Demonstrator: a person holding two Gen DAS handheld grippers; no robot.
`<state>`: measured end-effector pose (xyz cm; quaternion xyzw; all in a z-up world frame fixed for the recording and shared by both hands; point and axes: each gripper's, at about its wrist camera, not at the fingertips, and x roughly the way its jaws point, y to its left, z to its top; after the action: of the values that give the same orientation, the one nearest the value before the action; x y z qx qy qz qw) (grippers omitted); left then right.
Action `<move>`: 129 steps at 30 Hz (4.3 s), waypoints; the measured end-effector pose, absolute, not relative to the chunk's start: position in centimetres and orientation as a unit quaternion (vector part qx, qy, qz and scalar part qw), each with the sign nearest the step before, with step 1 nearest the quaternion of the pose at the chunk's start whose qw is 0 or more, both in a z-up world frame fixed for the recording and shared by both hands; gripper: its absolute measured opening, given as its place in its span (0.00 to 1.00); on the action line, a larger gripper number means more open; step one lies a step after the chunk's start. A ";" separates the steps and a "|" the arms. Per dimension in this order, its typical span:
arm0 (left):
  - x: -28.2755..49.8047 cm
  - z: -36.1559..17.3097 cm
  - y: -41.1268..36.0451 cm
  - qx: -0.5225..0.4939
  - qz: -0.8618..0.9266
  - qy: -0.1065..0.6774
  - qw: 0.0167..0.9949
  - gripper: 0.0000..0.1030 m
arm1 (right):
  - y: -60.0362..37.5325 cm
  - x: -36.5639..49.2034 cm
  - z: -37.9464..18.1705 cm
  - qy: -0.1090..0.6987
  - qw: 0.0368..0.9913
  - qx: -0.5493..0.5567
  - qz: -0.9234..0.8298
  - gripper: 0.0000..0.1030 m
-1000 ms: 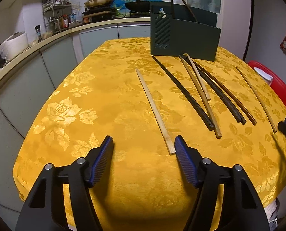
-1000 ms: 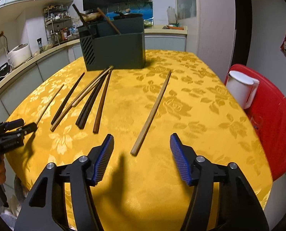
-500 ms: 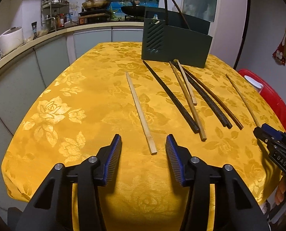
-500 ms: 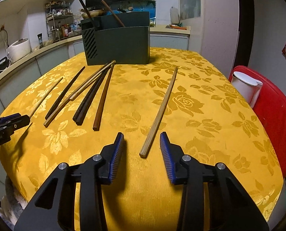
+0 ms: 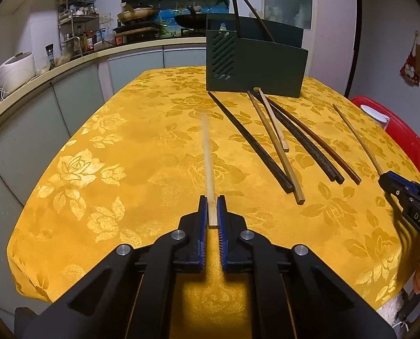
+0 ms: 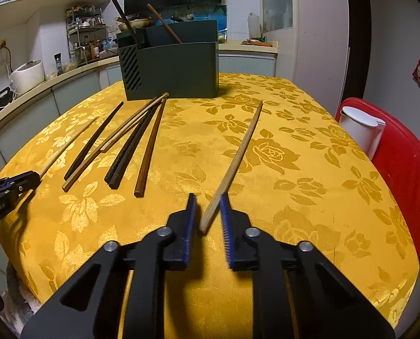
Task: Organize utensils
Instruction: 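Grasp a light bamboo chopstick with left tool while right tool grasps a light wooden chopstick, then lift both light chopsticks and carry them over the green caddy, then lower both chopsticks into the caddy and open both tools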
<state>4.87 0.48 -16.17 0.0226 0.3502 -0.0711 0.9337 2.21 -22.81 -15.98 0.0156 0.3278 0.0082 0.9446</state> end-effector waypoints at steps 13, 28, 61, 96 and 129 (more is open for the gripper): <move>4.8 -13.7 0.7 0.043 -0.071 0.344 0.935 0.06 | -24.6 0.8 -13.5 0.317 0.947 0.053 0.001 0.07; 3.3 -4.6 2.1 0.030 -0.084 0.252 0.964 0.06 | -25.2 -2.2 -4.4 0.199 0.978 0.052 0.024 0.07; 11.7 3.3 2.6 0.006 -0.165 0.283 0.945 0.06 | -27.0 8.5 5.3 0.211 0.970 0.091 0.076 0.07; 28.0 10.7 -8.4 0.034 -0.172 0.251 0.952 0.06 | -24.5 23.1 12.6 0.193 0.979 0.006 0.065 0.07; 27.6 7.7 -4.1 -0.019 -0.148 0.269 0.952 0.73 | -24.2 24.4 10.0 0.200 0.979 0.022 0.042 0.59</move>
<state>27.63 -4.11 7.74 -0.0188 0.2687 -0.1482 0.9516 24.39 -24.16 9.99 0.0220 0.2005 0.0423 0.9785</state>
